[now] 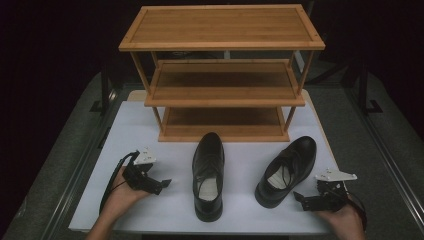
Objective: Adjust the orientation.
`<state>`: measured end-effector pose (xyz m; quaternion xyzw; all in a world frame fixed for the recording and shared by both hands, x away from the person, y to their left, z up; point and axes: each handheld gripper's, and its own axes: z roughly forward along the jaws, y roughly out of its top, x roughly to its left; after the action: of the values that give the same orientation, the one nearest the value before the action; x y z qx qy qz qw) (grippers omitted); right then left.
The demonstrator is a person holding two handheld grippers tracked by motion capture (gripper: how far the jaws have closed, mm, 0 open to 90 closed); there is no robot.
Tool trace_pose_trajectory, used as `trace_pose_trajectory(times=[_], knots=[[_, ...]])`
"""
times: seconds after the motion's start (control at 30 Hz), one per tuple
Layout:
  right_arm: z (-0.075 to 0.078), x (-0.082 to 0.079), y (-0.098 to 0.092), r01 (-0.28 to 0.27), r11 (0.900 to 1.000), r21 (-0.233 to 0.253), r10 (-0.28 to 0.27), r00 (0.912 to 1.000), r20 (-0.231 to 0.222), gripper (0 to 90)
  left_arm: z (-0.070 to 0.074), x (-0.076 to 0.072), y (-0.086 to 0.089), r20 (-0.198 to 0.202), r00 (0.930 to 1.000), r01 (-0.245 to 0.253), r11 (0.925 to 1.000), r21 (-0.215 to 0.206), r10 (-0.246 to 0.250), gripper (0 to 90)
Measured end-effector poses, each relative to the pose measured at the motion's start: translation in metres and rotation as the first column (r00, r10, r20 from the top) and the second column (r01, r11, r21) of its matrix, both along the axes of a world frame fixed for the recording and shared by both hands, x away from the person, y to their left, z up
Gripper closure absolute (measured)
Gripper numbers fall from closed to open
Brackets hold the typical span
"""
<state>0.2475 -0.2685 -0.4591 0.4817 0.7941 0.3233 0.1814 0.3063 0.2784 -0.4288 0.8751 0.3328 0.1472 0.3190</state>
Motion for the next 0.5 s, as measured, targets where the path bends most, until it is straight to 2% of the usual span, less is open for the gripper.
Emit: trace_pose_trajectory(times=[0.03,0.1,0.17,0.27,0.3,0.37,0.5], knots=[[0.0,0.0,0.0,0.0,1.0,0.003,0.0,1.0,-0.001,0.0,-0.001,-0.005,0.005,0.016,0.9998,-0.008,1.0,0.0,0.008,0.0],[0.0,0.0,0.0,0.001,1.0,0.001,-0.001,1.0,-0.001,0.0,-0.003,-0.01,0.012,0.019,0.9996,-0.019,0.9998,-0.005,0.019,0.0],[0.0,0.0,0.0,0.002,1.0,0.002,-0.002,1.0,-0.003,0.0,-0.006,-0.015,0.02,0.012,0.9996,-0.026,0.9996,-0.009,0.026,0.0],[0.0,0.0,0.0,0.002,1.0,0.001,-0.002,1.0,-0.004,0.0,-0.014,-0.021,0.03,-0.004,0.9993,-0.038,0.9992,0.009,0.038,0.0],[0.0,0.0,0.0,0.002,1.0,0.001,-0.002,1.0,-0.004,0.0,-0.017,-0.022,0.033,-0.007,0.9991,-0.042,0.9991,0.002,0.042,0.0],[0.0,0.0,0.0,0.002,1.0,0.0,-0.002,1.0,-0.004,0.0,-0.021,-0.025,0.039,-0.008,0.9991,-0.042,0.9982,-0.043,0.042,0.0],[0.0,0.0,0.0,0.002,1.0,0.002,-0.002,1.0,-0.006,0.0,-0.022,-0.026,0.039,0.001,0.9993,-0.037,0.9981,-0.049,0.037,0.0]])
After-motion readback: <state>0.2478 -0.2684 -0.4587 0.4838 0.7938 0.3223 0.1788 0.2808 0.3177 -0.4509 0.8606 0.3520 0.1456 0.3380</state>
